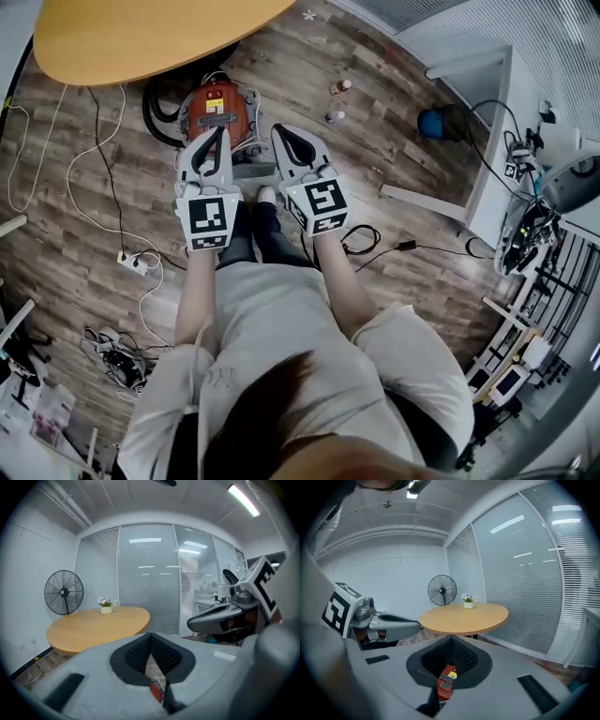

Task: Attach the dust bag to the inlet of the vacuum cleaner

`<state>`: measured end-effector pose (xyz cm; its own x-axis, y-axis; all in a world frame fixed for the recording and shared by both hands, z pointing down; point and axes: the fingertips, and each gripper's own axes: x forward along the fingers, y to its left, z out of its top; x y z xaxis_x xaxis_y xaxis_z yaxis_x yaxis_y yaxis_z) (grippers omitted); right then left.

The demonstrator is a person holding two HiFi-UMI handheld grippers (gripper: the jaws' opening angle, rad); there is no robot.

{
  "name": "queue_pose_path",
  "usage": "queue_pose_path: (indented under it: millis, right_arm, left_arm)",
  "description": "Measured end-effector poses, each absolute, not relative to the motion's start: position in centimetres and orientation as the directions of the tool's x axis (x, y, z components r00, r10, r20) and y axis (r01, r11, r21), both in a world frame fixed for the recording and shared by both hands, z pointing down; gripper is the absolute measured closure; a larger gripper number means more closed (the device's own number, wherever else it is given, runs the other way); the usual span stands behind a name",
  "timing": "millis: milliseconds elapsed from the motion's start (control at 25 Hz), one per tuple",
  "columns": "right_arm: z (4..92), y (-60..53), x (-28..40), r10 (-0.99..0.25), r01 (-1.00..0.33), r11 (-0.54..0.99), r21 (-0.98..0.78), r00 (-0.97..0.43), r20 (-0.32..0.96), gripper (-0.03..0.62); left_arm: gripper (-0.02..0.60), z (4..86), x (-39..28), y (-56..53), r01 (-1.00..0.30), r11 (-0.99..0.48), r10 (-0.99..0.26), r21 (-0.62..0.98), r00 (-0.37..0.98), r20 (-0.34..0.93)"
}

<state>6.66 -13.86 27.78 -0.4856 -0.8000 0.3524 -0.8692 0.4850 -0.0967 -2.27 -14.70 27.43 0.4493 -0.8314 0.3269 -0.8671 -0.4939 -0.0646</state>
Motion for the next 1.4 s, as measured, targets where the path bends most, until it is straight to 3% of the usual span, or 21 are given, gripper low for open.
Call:
queue_pose_path:
  millis: [720, 1400]
  right_arm:
    - [17.3, -12.0, 5.8, -0.822, -0.851, 0.525, 0.000, -0.507, 0.258, 0.592]
    - [14.3, -8.2, 7.1, -0.855, -0.877, 0.480, -0.019, -0.473, 0.211, 0.592]
  left_arm:
    - [0.565, 17.5, -3.7, -14.0, -0.857, -0.514, -0.843, -0.040, 0.497, 0.205]
    - [0.566, 13.6, -3.3, -10.2, -0.838, -0.545, -0.833, -0.019, 0.538, 0.129]
